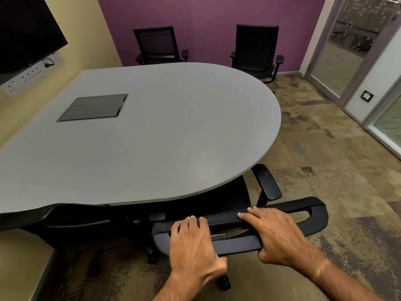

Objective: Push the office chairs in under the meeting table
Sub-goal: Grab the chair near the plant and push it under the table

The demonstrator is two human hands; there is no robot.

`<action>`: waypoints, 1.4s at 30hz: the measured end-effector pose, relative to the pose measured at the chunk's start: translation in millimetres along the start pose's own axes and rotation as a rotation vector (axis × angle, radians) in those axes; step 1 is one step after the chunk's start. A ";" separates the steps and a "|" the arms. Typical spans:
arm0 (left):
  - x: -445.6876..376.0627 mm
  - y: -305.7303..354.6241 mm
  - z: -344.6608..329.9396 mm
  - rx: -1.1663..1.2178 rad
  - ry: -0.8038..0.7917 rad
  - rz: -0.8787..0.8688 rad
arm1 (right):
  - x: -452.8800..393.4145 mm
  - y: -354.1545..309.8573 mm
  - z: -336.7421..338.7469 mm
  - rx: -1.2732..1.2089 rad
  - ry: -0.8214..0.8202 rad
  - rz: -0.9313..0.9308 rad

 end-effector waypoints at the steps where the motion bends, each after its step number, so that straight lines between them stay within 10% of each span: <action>1: -3.5 2.0 -0.6 -0.003 0.003 0.001 | -2.2 3.8 0.2 0.009 0.002 -0.006; 42: -108.7 6.5 -1.6 0.010 0.093 0.121 | -108.8 75.4 14.9 0.095 0.110 0.088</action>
Point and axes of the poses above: each hand's wrist, its own x-axis away from the middle knuckle, its own z-axis out of the back of the hand, y = z × x, the point moved 6 cm from there along -x, towards the middle knuckle, and after that the axes turned 14 degrees about x, right-handed, at the moved point
